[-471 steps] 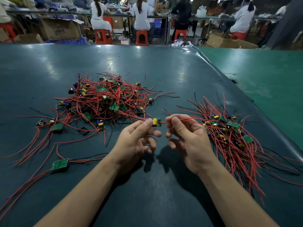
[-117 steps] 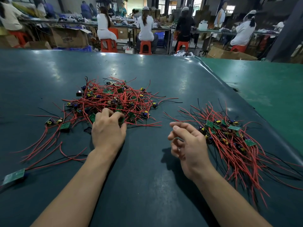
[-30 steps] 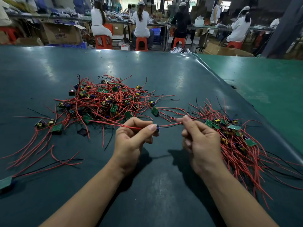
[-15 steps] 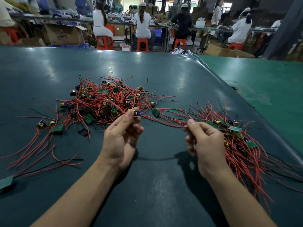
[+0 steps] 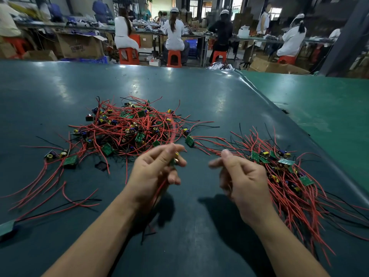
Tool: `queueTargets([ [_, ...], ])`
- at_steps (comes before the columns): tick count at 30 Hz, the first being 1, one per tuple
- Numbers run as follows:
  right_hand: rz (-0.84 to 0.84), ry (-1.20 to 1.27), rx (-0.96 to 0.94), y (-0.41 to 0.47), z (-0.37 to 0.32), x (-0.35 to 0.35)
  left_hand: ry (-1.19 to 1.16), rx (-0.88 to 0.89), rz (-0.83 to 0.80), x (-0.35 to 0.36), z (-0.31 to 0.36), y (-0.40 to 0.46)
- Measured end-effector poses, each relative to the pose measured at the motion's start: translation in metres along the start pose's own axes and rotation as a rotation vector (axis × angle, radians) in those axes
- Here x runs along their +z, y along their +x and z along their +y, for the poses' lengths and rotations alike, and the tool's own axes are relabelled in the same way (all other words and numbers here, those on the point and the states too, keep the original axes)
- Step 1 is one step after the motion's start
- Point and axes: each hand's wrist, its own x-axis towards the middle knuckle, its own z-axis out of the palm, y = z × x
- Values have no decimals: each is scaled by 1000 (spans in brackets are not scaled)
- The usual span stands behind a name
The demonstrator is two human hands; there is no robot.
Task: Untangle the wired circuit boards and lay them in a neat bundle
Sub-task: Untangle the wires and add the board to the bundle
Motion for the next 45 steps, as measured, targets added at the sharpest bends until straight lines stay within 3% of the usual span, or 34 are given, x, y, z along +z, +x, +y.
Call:
queueTargets([
  [4, -171, 131, 224, 1, 4, 6, 192, -114, -258, 6, -12, -10],
  [9, -223, 226, 262, 0, 4, 3, 362, -98, -289, 10, -18, -13],
  [22, 204, 264, 177, 16, 10, -5, 326, -202, -357, 11, -11, -17],
  [27, 212, 486, 298, 18, 5, -3, 344, -242, -407, 12, -11, -18],
  [36, 208, 646, 414, 21, 2, -11, 439, -257, -509, 5, -10, -17],
  [41, 224, 710, 434, 20, 4, -9, 397, -150, -382, 10, -18, -16],
  [45, 72, 321, 337, 14, 5, -6, 291, 14, -130, 13, -22, -10],
])
